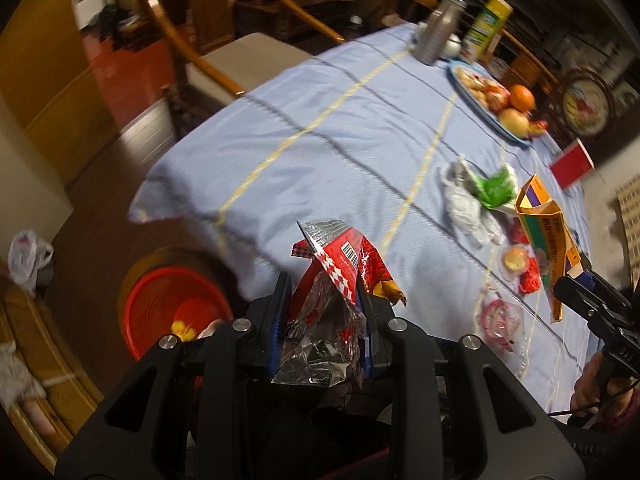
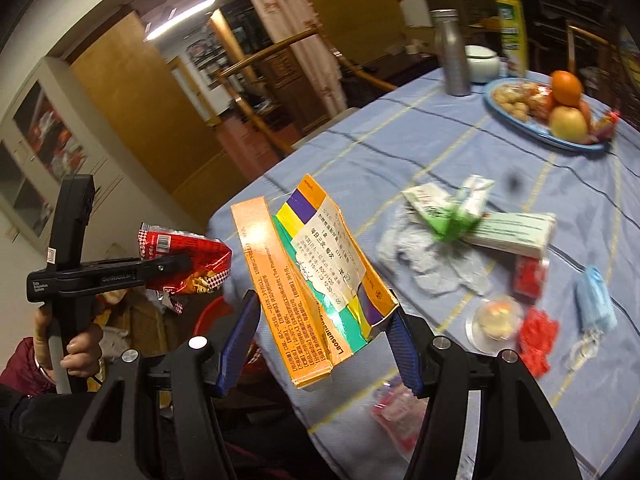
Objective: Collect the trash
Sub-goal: 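Carry both items to the red wastebasket and open the left tool over it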
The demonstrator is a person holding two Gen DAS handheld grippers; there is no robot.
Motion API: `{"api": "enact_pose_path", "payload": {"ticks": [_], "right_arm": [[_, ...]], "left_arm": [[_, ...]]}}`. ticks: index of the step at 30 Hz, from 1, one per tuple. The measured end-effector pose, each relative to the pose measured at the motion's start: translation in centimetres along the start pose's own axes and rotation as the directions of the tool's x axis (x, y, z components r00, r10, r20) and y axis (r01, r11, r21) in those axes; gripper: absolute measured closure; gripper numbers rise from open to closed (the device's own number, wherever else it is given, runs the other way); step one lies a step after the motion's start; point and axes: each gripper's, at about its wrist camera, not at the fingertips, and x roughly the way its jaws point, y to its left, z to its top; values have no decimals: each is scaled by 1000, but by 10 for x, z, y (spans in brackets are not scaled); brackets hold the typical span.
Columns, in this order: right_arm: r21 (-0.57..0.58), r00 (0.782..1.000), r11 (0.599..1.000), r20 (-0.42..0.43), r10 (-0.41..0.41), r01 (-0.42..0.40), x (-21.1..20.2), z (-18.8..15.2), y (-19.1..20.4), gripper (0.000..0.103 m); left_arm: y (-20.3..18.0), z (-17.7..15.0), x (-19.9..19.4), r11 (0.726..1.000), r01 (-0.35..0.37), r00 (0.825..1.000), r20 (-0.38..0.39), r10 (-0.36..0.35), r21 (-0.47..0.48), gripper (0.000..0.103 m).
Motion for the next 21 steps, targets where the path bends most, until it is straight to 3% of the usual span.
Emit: {"api": "enact_pose_path", "payload": {"ticks": [8,16,21], "right_arm": [[-95,994,992,-67,83,-89,34,12,37,42],[-154,989,982,-117,90,-108,56,21,70,42],[-173,987,980,-141,75,-99,65,24,84,42]], "left_arm": [[60,-27,-14,984,-77,997,-2,78,-158,73],[124,-48,-8,951,-122,992,-51,112,-284,71],[159,-55,-4,917,-138,990,-84,114,-375,31]]}}
